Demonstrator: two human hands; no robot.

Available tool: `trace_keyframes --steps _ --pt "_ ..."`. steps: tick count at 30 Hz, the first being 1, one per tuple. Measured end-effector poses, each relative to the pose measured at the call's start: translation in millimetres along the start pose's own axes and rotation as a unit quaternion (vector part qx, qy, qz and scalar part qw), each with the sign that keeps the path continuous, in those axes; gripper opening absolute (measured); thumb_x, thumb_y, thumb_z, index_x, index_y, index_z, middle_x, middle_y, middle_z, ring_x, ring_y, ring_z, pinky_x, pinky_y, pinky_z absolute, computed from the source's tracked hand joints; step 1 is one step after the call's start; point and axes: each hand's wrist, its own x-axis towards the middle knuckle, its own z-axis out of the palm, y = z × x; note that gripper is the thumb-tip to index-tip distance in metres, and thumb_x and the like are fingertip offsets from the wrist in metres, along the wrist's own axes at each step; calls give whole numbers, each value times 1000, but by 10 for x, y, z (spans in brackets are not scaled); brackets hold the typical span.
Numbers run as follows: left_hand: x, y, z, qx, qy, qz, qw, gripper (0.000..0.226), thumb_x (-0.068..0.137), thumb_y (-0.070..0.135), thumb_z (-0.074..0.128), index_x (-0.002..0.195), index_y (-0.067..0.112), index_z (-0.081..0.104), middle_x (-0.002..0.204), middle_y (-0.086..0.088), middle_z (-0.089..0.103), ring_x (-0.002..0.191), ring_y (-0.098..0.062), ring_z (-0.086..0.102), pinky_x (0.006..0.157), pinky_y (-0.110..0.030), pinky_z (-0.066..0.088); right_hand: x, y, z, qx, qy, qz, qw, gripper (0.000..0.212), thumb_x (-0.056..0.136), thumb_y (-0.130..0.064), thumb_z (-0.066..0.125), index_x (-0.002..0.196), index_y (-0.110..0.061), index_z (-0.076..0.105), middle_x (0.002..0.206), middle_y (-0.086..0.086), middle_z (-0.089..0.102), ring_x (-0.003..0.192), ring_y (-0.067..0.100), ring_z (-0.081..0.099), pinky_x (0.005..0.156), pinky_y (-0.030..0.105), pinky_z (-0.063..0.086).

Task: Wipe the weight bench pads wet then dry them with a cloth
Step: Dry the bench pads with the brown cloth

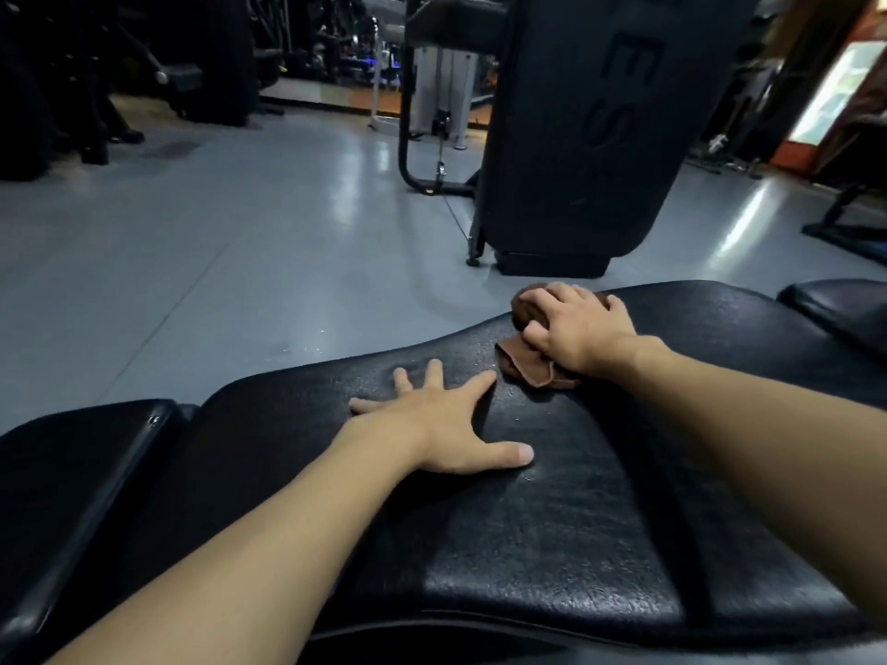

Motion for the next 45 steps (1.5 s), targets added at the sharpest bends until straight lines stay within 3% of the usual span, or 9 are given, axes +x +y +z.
trace_keyframes --steps 5,15,20,24,29,35,45 --pt "173 -49 -1 -23 -16 -20 999 122 32 102 45 138 70 -4 164 -2 -14 147 -46 -14 112 -70 11 -38 798 -181 -2 6 88 996 50 92 -50 34 141 -40 35 152 -1 37 137 27 34 109 60 25" --pt "175 -68 19 -28 -15 -21 999 131 21 107 40 138 71 -5 164 1 -17 147 -41 -16 115 -68 10 -428 1572 -470 8 -2 251 968 48 90 -53 29 135 -38 34 150 6 33 124 44 43 99 60 36" --pt "130 -62 42 -35 -4 -18 999 127 23 107 39 137 72 -4 164 1 -15 148 -40 -16 113 -70 9 -762 1444 -441 -27 -21 219 975 53 90 -54 26 140 -37 31 155 8 29 136 42 34 107 61 27" --pt "43 -30 69 -35 31 -22 999 111 46 99 45 142 67 0 165 6 -13 150 -35 -13 107 -78 8 -941 1390 -519 -58 -10 205 977 65 87 -74 17 146 -46 21 161 5 21 147 39 16 113 63 8" --pt "-87 -106 191 -53 111 2 992 97 64 92 47 148 54 18 165 10 1 152 -23 -4 112 -71 7 -942 1158 -391 -45 -35 216 975 65 91 -62 24 152 -40 15 162 11 18 146 39 18 116 58 15" --pt "-278 -453 209 -57 164 27 984 81 74 81 52 145 44 36 161 7 22 148 -15 19 117 -49 22 -939 506 -253 -33 -35 138 989 62 91 -58 24 151 -40 18 162 10 18 147 38 17 116 59 13" --pt "-876 -1110 317 -44 170 -46 983 74 78 78 51 143 45 38 157 13 26 145 -14 25 112 -50 26 -985 -1059 22 -8 -67 -36 997 63 94 -56 24 153 -37 15 165 13 10 149 41 8 116 63 5"
